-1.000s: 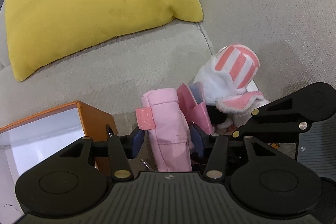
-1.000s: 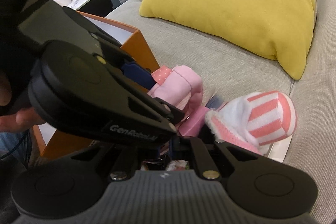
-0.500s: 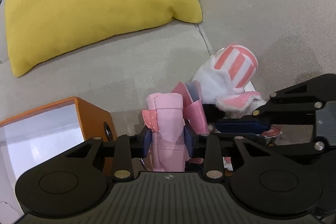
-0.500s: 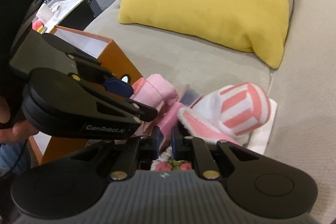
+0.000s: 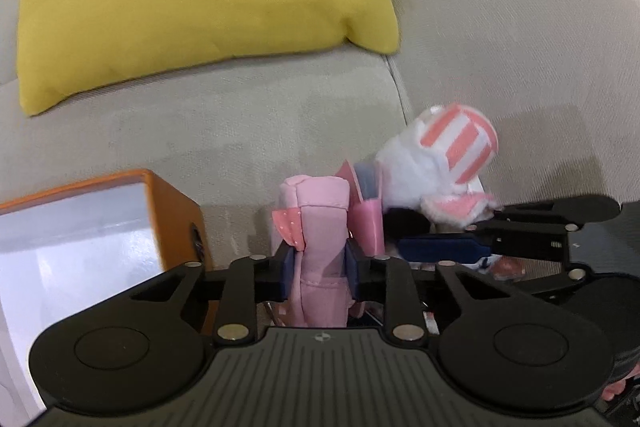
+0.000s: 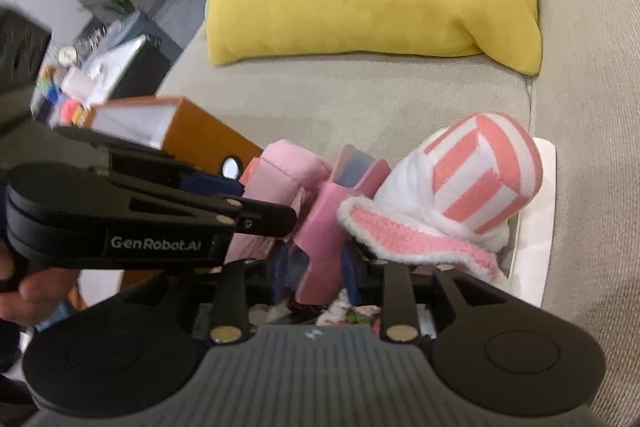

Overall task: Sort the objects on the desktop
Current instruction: 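Lift the pink backpack with the left tool while the right tool lifts the pink pouch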

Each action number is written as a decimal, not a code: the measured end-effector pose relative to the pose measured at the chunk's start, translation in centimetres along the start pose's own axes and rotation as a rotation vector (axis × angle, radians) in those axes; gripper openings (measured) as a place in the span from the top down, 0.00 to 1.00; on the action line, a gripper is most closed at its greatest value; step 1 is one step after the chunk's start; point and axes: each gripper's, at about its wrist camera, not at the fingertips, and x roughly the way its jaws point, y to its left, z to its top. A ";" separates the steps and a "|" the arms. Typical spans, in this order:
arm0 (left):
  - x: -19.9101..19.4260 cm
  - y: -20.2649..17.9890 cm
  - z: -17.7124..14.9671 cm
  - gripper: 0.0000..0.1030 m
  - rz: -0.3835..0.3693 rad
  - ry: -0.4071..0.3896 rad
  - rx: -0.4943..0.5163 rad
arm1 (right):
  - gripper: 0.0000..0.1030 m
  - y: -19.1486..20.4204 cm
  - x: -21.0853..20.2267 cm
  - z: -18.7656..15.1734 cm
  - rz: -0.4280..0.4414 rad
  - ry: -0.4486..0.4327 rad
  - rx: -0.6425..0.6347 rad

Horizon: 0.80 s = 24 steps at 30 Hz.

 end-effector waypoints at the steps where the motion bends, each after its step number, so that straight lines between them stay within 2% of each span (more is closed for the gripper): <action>1: -0.3 0.1 0.1 0.75 0.002 -0.015 -0.006 | 0.57 -0.2 -0.2 0.2 0.020 -0.013 0.024; 4: -1.3 0.5 0.4 0.76 -0.001 -0.045 -0.023 | 0.52 0.3 -0.3 -0.1 0.053 -0.040 0.071; 9: -2.4 1.4 0.9 0.77 0.018 -0.081 -0.049 | 0.52 1.0 0.7 -0.7 0.003 -0.067 0.111; 13: -3.8 2.0 1.2 0.77 -0.024 -0.109 -0.069 | 0.45 1.1 1.7 -1.0 -0.021 -0.091 0.155; 15: -4.7 2.3 1.3 0.77 -0.041 -0.130 -0.072 | 0.43 1.8 1.8 -1.1 -0.064 -0.096 0.134; 18: -5.7 2.3 1.3 0.77 -0.045 -0.149 -0.047 | 0.30 2.9 2.4 -1.0 -0.105 -0.102 0.134; 22: -6.1 2.8 1.3 0.78 -0.016 -0.181 -0.054 | 0.28 4.1 3.8 -1.0 -0.172 -0.095 0.113; 24: -7.3 3.4 1.2 0.78 -0.038 -0.212 -0.059 | 0.28 4.5 4.1 -1.4 -0.220 -0.094 0.089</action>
